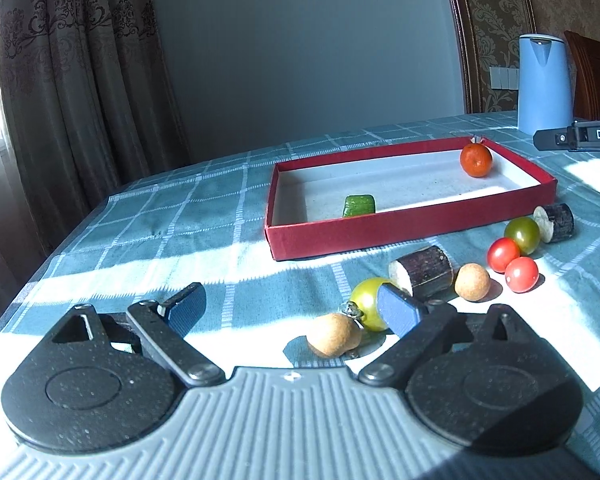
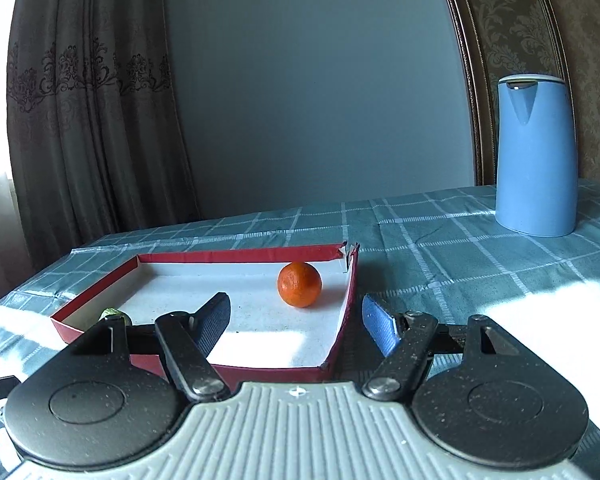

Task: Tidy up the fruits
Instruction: 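Move the left tool toward the brown round fruit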

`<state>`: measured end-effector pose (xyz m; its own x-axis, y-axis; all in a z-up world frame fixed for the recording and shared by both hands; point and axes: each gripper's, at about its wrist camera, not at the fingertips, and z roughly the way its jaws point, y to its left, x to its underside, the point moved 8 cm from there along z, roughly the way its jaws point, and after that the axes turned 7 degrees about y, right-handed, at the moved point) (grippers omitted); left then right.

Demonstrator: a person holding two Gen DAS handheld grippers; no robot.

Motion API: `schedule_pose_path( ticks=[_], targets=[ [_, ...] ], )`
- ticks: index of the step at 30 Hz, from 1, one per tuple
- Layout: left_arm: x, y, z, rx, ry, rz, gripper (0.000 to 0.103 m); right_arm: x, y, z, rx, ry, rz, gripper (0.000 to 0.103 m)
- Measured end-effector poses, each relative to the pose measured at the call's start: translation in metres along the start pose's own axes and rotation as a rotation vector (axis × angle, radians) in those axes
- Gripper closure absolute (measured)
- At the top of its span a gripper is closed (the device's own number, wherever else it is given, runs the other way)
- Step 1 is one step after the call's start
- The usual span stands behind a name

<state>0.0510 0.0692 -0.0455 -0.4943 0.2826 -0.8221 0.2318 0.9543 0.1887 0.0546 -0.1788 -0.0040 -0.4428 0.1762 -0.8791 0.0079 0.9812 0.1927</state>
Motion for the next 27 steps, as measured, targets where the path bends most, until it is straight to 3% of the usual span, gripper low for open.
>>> schedule_pose_path(
  ticks=[6, 10, 19, 27],
  targets=[
    [0.006, -0.007, -0.002, 0.067, 0.007, 0.070, 0.013, 0.001, 0.005, -0.011, 0.032, -0.040, -0.039, 0.030],
    [0.010, -0.008, 0.004, 0.119, 0.049, 0.082, 0.028, 0.000, 0.004, -0.013, 0.039, -0.051, -0.039, 0.030],
    [0.015, -0.017, 0.011, 0.145, 0.093, 0.122, 0.062, -0.001, -0.001, -0.015, 0.093, -0.051, -0.042, 0.030],
    [0.015, -0.014, 0.015, 0.187, 0.119, 0.089, 0.065, -0.002, -0.013, -0.013, 0.111, -0.023, 0.015, 0.030]
  ],
)
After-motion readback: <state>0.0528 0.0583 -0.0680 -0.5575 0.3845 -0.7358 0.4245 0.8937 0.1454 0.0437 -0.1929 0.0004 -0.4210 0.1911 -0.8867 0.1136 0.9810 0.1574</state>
